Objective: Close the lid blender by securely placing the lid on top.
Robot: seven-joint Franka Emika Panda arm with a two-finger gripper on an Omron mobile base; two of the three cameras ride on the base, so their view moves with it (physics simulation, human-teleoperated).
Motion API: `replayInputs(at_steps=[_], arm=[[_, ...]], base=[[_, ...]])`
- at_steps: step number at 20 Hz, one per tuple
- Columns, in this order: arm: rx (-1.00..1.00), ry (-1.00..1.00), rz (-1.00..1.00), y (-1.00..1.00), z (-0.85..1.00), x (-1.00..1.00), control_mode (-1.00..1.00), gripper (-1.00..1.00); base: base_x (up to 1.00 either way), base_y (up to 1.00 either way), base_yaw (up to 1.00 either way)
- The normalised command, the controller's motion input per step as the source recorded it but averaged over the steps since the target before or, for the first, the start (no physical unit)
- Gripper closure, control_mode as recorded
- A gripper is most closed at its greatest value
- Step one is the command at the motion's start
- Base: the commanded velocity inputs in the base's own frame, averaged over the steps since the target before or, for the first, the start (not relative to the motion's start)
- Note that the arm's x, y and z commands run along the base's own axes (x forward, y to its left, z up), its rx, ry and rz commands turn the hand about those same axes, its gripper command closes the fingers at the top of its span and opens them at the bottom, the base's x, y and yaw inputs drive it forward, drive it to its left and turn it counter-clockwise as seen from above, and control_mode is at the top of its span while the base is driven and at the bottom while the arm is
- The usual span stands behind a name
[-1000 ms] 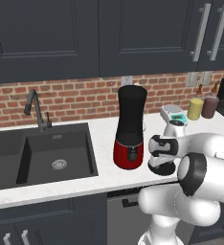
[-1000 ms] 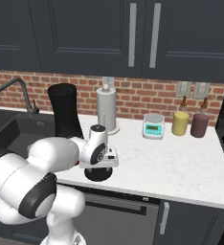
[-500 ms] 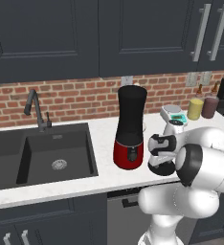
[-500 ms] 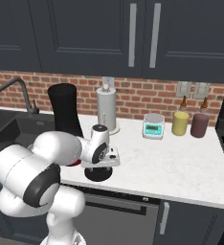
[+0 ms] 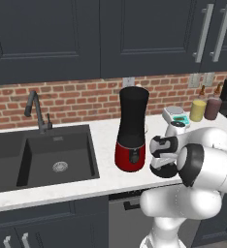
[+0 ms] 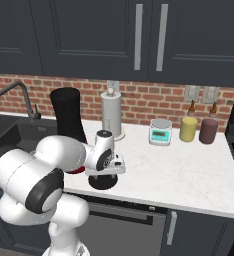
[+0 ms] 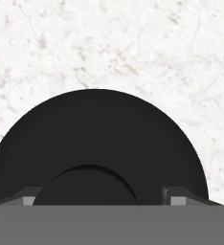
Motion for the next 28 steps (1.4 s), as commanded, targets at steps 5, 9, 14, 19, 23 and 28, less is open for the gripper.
replayInputs(at_steps=[5,9,14,19,23,28], arm=[[0.0,0.0,0.01,0.0,-0.15,0.0,-1.0,1.0],[0.0,0.0,0.0,0.0,-0.01,0.0,-1.0,1.0],[0.0,0.0,0.0,0.0,0.0,0.0,-1.0,1.0],[0.0,0.0,0.0,0.0,0.0,0.0,-1.0,1.0],[0.0,0.0,0.0,0.0,0.0,0.0,-1.0,1.0],[0.0,-0.03,-0.01,0.0,0.0,-0.03,-1.0,1.0]], base=[[0.0,0.0,0.0],[0.0,0.0,0.0],[0.0,0.0,0.0],[0.0,0.0,0.0],[0.0,0.0,0.0],[0.0,0.0,0.0]])
